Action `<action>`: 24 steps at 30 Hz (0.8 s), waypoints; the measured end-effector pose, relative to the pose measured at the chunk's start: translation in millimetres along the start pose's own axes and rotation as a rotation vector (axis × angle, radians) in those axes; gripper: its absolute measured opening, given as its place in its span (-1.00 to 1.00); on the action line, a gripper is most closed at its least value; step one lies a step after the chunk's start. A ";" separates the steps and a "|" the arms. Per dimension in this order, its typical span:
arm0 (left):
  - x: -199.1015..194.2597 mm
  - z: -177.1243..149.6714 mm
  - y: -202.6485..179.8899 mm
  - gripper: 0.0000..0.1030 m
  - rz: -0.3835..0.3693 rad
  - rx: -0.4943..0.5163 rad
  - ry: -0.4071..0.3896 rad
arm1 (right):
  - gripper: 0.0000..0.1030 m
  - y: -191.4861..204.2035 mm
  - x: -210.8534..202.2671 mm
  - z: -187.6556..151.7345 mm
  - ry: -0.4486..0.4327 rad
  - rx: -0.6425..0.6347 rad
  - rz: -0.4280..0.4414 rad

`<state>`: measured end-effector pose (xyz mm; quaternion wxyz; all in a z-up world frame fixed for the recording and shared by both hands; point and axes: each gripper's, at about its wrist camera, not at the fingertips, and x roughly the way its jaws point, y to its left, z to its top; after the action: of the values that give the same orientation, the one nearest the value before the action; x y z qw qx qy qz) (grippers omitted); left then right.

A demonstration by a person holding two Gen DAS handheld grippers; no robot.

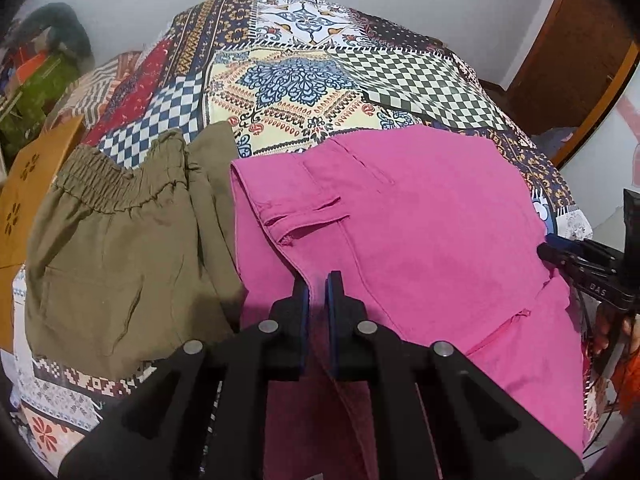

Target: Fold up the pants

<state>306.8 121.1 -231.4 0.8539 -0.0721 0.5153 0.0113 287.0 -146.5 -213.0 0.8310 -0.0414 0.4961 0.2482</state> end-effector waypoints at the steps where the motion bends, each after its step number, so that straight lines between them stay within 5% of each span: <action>1: -0.2 0.1 0.5 -0.88 -0.004 -0.002 0.000 | -0.74 0.8 -0.2 0.8 0.001 0.003 0.003; 2: -1.0 -0.5 0.6 -0.88 -0.004 -0.001 -0.003 | -0.86 1.5 -0.1 2.0 0.005 0.007 0.004; 12: -5.3 0.0 3.7 -0.87 0.089 0.027 -0.049 | -0.94 7.4 -6.4 0.6 -0.029 -0.064 -0.153; 20: -22.0 -2.0 9.3 -0.82 0.026 0.020 -0.036 | -0.80 9.0 -18.0 4.6 0.022 -0.057 -0.050; 22: -33.7 0.4 15.5 -0.74 0.027 0.009 -0.062 | -0.78 8.5 -26.5 8.1 -0.001 -0.046 -0.039; 24: -44.4 6.0 24.3 -0.44 0.057 -0.007 -0.099 | -0.65 8.6 -33.7 15.3 -0.018 -0.035 -0.013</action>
<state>289.0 148.3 -192.2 0.8773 -0.0597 0.4744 0.0410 282.5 -146.6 -175.3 0.8362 -0.0570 0.4836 0.2521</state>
